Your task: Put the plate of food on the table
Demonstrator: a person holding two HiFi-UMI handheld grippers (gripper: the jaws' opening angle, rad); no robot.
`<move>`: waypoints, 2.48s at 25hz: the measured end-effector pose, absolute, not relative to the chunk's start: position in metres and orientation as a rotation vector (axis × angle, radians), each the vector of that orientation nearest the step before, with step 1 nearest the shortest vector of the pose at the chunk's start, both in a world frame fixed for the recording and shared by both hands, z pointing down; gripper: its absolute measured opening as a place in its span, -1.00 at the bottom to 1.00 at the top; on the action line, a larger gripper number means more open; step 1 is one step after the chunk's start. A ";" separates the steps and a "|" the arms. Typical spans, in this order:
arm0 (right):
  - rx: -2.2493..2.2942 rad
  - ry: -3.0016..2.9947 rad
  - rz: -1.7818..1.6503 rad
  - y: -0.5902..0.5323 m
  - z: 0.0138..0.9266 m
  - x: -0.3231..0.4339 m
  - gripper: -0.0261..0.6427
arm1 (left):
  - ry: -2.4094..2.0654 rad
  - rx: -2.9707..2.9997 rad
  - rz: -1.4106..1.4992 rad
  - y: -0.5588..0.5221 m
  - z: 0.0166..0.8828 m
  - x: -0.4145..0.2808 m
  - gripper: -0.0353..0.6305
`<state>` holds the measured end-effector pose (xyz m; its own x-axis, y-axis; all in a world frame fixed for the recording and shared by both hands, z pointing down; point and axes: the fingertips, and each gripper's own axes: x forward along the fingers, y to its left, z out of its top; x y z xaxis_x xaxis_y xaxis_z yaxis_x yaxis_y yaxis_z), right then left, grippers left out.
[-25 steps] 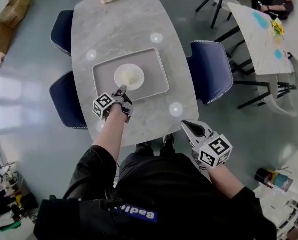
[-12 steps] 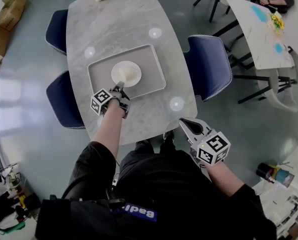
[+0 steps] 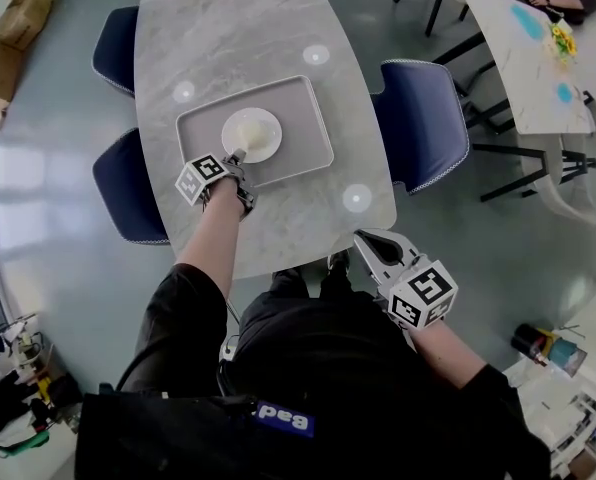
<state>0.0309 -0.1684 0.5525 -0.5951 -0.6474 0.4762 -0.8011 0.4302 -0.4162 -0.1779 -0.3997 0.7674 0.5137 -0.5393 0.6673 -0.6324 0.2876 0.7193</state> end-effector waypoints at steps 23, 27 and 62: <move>1.261 -2.497 0.872 -0.180 0.537 0.044 -0.89 | -1.120 1.543 0.183 -0.377 0.723 -0.189 -0.49; 1.205 -2.562 0.894 -0.184 0.526 0.033 -0.89 | -1.071 1.796 0.136 -0.351 0.671 -0.174 -0.49; 0.942 -2.764 0.514 -0.157 0.476 -0.027 -0.89 | -0.605 2.751 0.109 -0.136 0.451 -0.057 -0.87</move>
